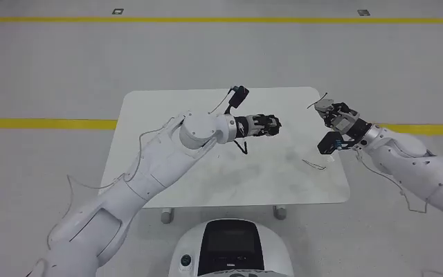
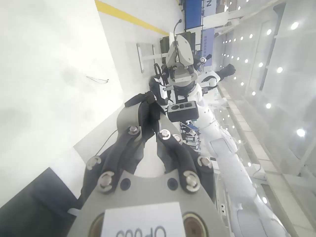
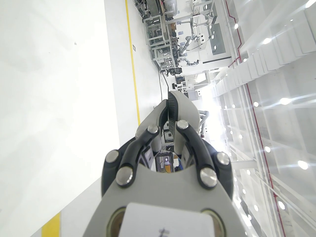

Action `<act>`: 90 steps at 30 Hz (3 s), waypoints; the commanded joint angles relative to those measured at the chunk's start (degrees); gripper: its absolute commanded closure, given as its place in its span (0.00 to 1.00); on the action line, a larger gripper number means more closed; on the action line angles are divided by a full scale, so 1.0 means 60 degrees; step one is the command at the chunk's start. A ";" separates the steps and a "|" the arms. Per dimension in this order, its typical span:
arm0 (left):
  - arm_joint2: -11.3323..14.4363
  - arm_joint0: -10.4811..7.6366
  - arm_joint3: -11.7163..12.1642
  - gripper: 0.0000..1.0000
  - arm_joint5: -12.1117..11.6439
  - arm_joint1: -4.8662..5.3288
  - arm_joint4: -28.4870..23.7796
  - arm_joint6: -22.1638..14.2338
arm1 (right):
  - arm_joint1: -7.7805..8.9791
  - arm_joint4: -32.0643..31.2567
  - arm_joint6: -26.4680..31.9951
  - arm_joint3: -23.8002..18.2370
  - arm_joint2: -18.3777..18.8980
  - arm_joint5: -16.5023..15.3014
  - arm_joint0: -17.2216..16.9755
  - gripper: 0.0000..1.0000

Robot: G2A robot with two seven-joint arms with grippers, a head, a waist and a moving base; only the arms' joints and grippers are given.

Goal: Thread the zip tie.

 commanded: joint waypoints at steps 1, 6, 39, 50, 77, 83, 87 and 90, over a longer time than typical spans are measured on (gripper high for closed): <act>0.0094 -0.0116 0.0129 1.00 0.0133 -0.0078 -0.0074 0.0083 | 0.0009 0.0000 -0.0095 0.0018 0.0000 0.0000 0.0041 1.00; 0.0205 -0.0272 0.0344 1.00 0.0158 -0.0211 -0.0197 0.0163 | -0.0009 0.0000 -0.0307 -0.0057 0.0000 0.0000 0.0015 1.00; 0.0807 -0.1107 0.0778 1.00 0.0551 -0.0779 -0.0352 0.0418 | -0.0169 0.0000 -0.0334 -0.0031 0.0000 0.0000 -0.0122 1.00; 0.1420 -0.1918 0.1700 1.00 0.0551 -0.1283 -0.0801 0.0705 | -0.0218 0.0000 -0.0362 0.0104 0.0000 0.0000 -0.0150 1.00; 0.1853 -0.2563 0.2741 1.00 0.0551 -0.1793 -0.1426 0.0735 | -0.0333 0.0000 -0.0475 0.0341 0.0000 0.0000 -0.0133 1.00; 0.1836 -0.2581 0.2791 1.00 0.0551 -0.1836 -0.1403 0.0691 | -0.0359 0.0000 -0.0487 0.0382 0.0000 0.0000 -0.0134 1.00; 0.1828 -0.2578 0.2818 1.00 0.0551 -0.1861 -0.1377 0.0678 | -0.0371 0.0000 -0.0512 0.0406 0.0000 0.0000 -0.0132 1.00; 0.1820 -0.2571 0.2830 1.00 0.0551 -0.1880 -0.1370 0.0673 | -0.0376 0.0000 -0.0526 0.0423 0.0000 0.0000 -0.0124 1.00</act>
